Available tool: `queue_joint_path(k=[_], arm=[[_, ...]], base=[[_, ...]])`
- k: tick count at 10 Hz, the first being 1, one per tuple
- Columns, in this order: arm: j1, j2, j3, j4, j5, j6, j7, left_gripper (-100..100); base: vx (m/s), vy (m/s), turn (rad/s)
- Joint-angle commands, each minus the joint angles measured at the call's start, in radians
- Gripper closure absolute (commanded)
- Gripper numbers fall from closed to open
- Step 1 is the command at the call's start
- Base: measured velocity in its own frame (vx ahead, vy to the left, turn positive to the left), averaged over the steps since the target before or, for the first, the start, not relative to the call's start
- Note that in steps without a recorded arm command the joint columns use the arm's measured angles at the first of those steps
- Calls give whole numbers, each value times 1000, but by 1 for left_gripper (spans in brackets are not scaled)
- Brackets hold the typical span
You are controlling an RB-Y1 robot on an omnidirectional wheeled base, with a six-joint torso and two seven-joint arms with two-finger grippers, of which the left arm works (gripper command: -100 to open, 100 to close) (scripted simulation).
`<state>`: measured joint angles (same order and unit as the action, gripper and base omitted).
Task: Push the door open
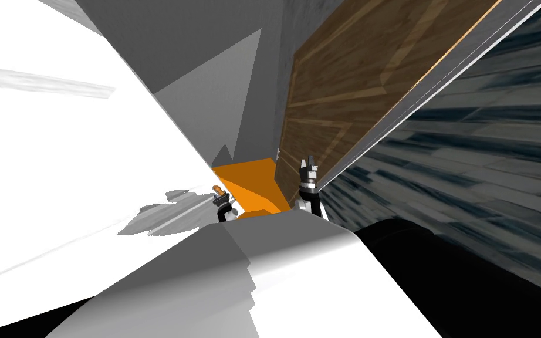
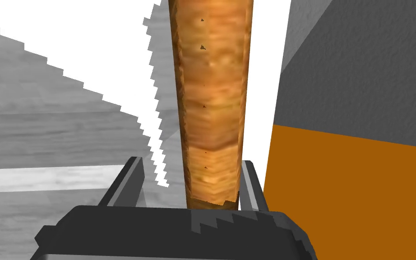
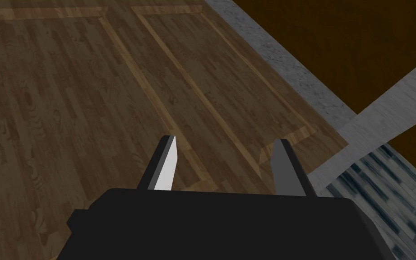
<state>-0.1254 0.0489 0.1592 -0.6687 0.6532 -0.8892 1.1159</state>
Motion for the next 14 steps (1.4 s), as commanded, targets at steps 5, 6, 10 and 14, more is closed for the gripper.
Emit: queue_joint_path(k=[5, 6, 10, 14], arm=[[31, -19, 62, -49, 36, -8, -29, 100], [32, -24, 69, -50, 40, -8, -31, 100], [63, -17, 103, -88, 70, -3, -48, 100], [96, -4, 149, -117, 111, -14, -64, 100]], base=[[165, -9, 28], [192, 13, 57], [144, 23, -38], [138, 85, -84]])
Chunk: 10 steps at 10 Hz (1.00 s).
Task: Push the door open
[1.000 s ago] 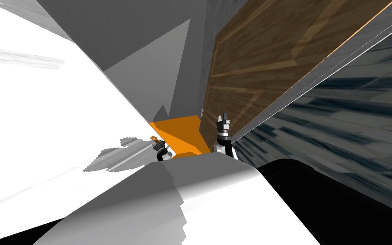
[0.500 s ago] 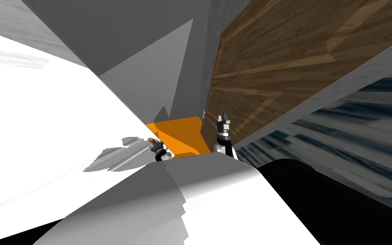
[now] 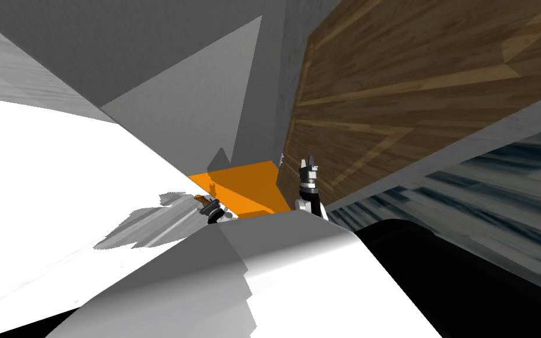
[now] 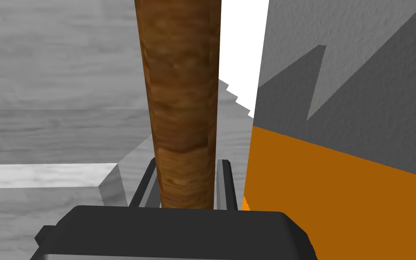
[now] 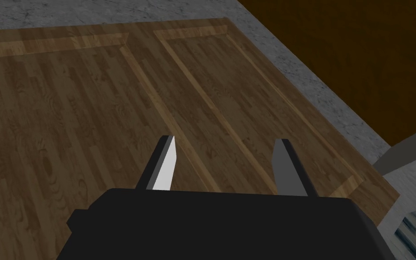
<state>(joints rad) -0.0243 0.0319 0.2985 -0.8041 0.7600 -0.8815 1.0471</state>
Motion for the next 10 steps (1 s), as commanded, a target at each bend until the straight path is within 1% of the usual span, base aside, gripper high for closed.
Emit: queue_joint_path(k=[1, 2, 3, 4, 5, 6, 7, 8, 9, 10], arm=[[7, 17, 28, 7, 21, -27, -1, 100], [7, 17, 28, 7, 21, -27, -1, 100], [22, 19, 49, -6, 39, -32, -8, 100], [29, 20, 59, -12, 48, -34, -12, 100], [44, 21, 81, -25, 67, -40, -19, 100], [44, 21, 81, -25, 67, -40, -19, 100], [59, 22, 102, -39, 86, -45, -27, 100], [67, 21, 114, -46, 96, -48, -31, 100], [82, 20, 136, -60, 115, -54, -38, 100], [82, 20, 136, -56, 115, -54, -38, 100]], base=[[153, 89, -96], [132, 49, -16], [138, 58, -94], [136, 77, -71], [140, 99, -116], [106, 85, -44], [111, 84, -99], [113, 82, -93], [146, 97, -120], [101, 92, -45]])
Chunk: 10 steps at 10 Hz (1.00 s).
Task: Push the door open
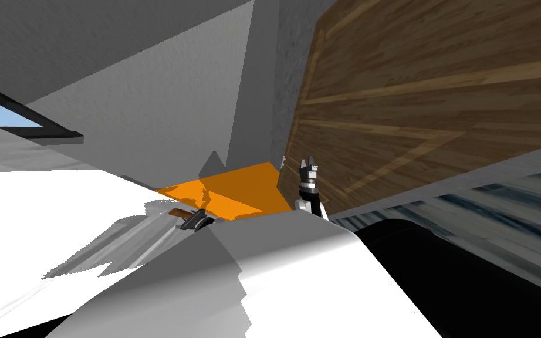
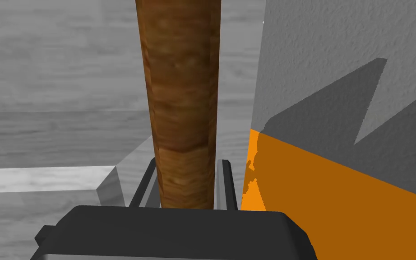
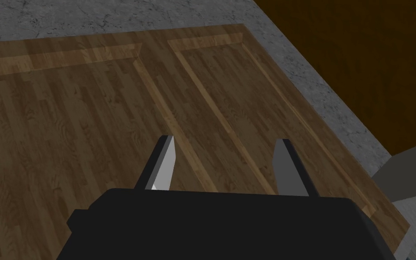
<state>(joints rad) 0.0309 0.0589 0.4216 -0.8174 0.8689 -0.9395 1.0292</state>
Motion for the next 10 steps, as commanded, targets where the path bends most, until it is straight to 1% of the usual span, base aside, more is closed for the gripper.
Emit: queue_joint_path(k=[1, 2, 4, 5, 6, 7, 8, 10], arm=[[27, -8, 13, -46, 6, 4, -20, 100], [43, -10, 35, -60, 26, -2, -28, 100], [58, -15, 57, -74, 45, -7, -36, 100], [73, -19, 79, -87, 64, -12, -43, 100], [73, -19, 79, -87, 64, -12, -43, 100], [80, -23, 89, -94, 73, -15, -47, 100], [94, -29, 109, -106, 91, -20, -54, 100], [107, -36, 128, -118, 107, -25, -60, 100]], base=[[32, 54, 19], [76, 72, -102], [94, 84, -91], [136, 89, -110], [106, 93, -32], [65, 84, -28], [81, 91, -119], [101, 74, -60]])
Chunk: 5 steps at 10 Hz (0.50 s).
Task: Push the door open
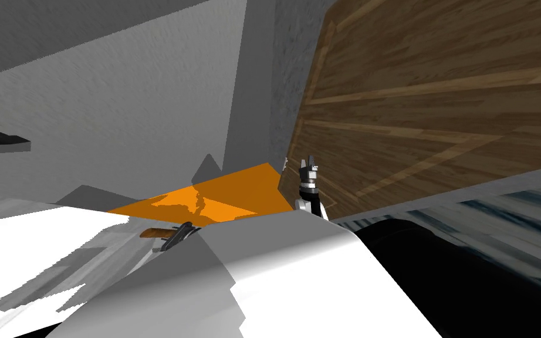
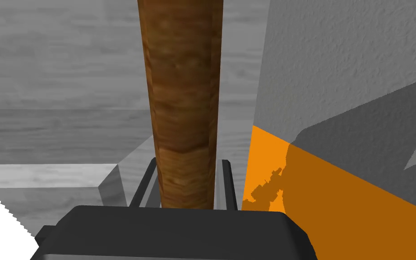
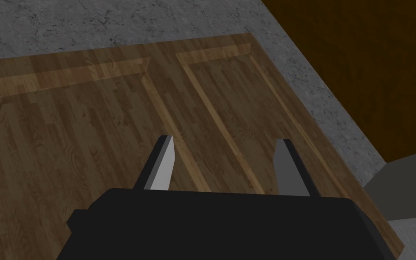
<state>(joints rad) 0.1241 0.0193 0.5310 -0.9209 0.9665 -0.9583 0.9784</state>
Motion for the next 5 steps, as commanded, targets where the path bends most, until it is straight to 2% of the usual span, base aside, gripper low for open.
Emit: queue_joint_path(k=[1, 5], arm=[[25, -4, 35, -25, 25, -10, -15, 100], [60, -33, 84, -55, 68, -23, -32, 100]], base=[[115, 102, -96], [132, 127, -60]])
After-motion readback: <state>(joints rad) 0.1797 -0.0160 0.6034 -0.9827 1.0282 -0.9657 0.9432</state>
